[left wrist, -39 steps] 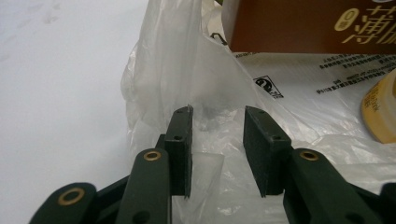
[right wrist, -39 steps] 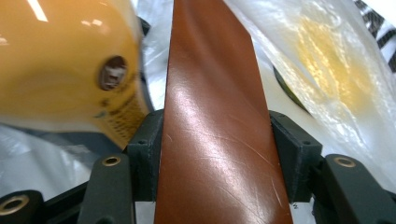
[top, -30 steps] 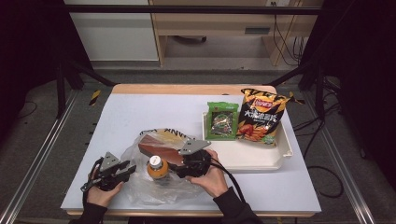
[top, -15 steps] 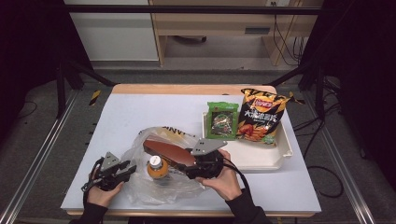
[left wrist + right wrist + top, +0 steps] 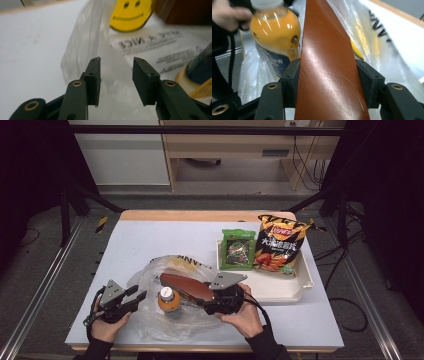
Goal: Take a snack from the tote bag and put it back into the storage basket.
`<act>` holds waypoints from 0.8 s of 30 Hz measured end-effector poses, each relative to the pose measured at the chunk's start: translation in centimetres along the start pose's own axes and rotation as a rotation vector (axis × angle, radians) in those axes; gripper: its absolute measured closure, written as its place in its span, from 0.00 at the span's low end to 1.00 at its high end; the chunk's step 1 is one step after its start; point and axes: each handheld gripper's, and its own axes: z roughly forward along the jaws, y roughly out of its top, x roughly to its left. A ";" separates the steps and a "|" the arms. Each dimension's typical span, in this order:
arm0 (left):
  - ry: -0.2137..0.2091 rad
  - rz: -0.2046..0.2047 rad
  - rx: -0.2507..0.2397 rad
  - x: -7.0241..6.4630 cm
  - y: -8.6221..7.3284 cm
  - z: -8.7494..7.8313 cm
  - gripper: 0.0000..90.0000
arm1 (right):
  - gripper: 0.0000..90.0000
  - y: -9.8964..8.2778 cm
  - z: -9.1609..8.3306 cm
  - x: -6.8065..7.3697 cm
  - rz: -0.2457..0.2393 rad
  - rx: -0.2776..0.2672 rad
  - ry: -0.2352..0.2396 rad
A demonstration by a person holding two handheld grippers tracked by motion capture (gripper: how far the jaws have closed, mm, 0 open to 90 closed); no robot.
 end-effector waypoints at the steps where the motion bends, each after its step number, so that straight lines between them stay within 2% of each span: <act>1: -0.002 -0.003 -0.016 -0.1 0.3 -0.3 0.66 | 0.49 -0.3 0.4 0.0 0.005 0.010 0.001; 5: 0.003 0.004 -0.095 -0.4 2.4 -1.8 0.68 | 0.49 -0.9 1.6 0.2 -0.005 0.058 -0.006; 9: 0.029 0.021 -0.117 0.1 4.5 -2.0 0.67 | 0.49 -1.3 2.3 0.4 -0.002 0.073 -0.001; 10: 0.034 0.023 -0.110 0.2 4.9 -1.6 0.67 | 0.49 -1.3 2.4 0.4 0.000 0.075 -0.001; 14: 0.059 0.052 -0.030 0.9 5.5 1.3 0.68 | 0.49 -1.4 2.4 0.6 -0.008 0.070 -0.005; 19: 0.044 -0.001 0.027 2.2 4.7 4.6 0.92 | 0.49 -1.3 1.9 0.5 -0.024 0.036 0.008; 22: 0.017 -0.022 0.046 2.3 4.1 6.1 0.97 | 0.49 -1.1 1.5 0.4 -0.031 0.016 0.014; 24: 0.015 -0.008 0.077 2.1 4.0 7.0 0.98 | 0.49 -0.9 1.4 0.3 -0.030 0.003 0.018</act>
